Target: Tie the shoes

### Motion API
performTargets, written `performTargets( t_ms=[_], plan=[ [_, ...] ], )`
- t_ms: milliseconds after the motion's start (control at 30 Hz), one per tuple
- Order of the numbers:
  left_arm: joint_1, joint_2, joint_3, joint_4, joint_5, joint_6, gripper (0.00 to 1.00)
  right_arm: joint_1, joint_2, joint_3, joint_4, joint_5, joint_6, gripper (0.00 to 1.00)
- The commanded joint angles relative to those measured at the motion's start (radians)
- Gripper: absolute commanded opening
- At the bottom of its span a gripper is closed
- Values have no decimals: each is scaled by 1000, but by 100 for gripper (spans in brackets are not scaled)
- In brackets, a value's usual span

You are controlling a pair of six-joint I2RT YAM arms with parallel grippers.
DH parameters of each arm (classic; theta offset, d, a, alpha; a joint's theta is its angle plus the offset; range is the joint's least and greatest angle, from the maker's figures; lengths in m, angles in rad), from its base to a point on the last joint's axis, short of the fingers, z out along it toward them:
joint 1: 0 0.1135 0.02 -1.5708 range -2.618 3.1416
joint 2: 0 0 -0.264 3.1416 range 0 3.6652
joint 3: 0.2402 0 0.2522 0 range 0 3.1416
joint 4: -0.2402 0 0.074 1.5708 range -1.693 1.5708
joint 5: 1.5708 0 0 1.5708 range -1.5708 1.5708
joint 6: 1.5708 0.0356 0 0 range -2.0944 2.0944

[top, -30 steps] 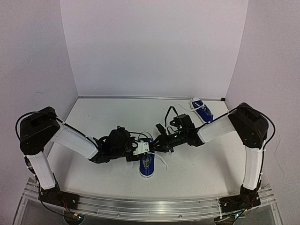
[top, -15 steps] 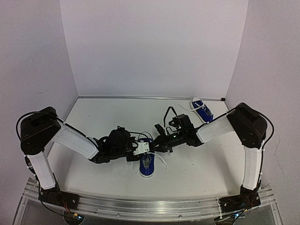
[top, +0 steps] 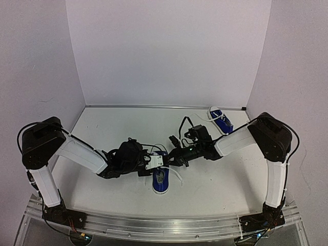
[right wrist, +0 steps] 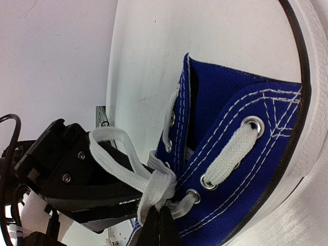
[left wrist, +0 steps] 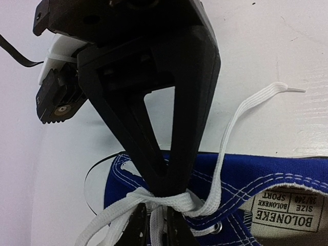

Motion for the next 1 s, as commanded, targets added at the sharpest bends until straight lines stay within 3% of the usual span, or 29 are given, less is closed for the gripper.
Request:
performTargets(
  t_ms=[0,233,567,967],
  plan=[
    [-6,-81,25,-103,-19,21,20,6,-55,-4,30,32,-18,0],
    [-5,-162,9,-230,-23,26,22,3,-73,-13,29,57,-18,0],
    [81,-240,38,-331,35,-64,37,3,-92,-23,29,56,-23,0],
    [111,-159,140,-390,99,-74,57,3,-95,-17,20,47,-27,0]
  ],
)
